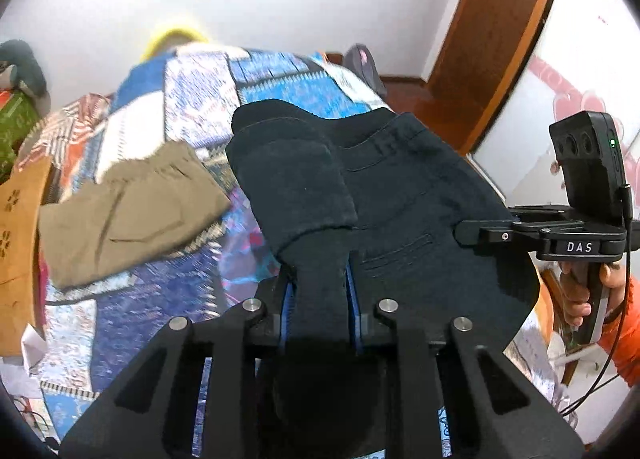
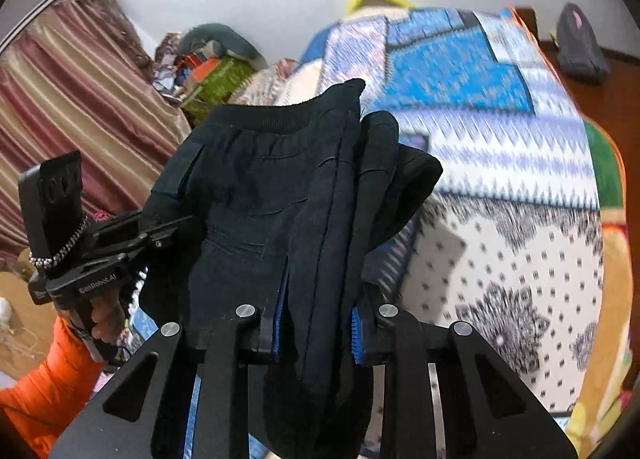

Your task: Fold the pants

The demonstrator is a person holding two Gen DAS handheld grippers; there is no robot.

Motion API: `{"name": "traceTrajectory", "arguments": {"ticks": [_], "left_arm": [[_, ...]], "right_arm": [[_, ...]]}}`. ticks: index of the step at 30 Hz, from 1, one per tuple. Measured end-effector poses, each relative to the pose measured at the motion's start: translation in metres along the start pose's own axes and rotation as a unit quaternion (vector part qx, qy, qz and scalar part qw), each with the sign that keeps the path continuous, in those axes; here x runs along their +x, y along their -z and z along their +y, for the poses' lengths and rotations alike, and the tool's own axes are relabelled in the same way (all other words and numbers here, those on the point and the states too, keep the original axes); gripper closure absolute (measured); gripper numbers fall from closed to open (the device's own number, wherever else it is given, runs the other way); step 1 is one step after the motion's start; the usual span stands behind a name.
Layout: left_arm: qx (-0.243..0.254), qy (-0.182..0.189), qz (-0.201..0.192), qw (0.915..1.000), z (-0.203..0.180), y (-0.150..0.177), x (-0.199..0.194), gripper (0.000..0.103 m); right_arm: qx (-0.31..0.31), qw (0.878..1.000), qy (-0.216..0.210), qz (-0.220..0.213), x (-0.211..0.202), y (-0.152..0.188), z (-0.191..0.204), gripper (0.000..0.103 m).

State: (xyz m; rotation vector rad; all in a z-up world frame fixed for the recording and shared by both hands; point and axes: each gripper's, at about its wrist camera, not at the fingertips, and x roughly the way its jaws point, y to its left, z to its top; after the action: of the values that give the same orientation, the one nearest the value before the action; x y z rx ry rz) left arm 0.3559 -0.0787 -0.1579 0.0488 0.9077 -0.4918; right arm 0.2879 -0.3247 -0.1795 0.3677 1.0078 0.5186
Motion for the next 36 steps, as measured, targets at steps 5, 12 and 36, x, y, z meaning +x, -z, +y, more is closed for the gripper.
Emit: {"name": "traceTrajectory", "arguments": {"ticks": [5, 12, 36], "left_arm": [[0.002, -0.022, -0.034, 0.9992, 0.025, -0.015, -0.024, 0.081], [-0.013, -0.059, -0.065, 0.9961, 0.081, -0.041, -0.038, 0.081], [-0.115, -0.078, 0.026, 0.9900, 0.306, -0.037, 0.114, 0.076]], "right_arm": [[-0.036, 0.999, 0.000, -0.018, 0.012, -0.030, 0.026, 0.081], [-0.077, 0.996, -0.003, -0.035, 0.048, -0.075, 0.057, 0.081], [-0.100, 0.993, 0.019, 0.050, 0.283, -0.158, 0.065, 0.081]]}}
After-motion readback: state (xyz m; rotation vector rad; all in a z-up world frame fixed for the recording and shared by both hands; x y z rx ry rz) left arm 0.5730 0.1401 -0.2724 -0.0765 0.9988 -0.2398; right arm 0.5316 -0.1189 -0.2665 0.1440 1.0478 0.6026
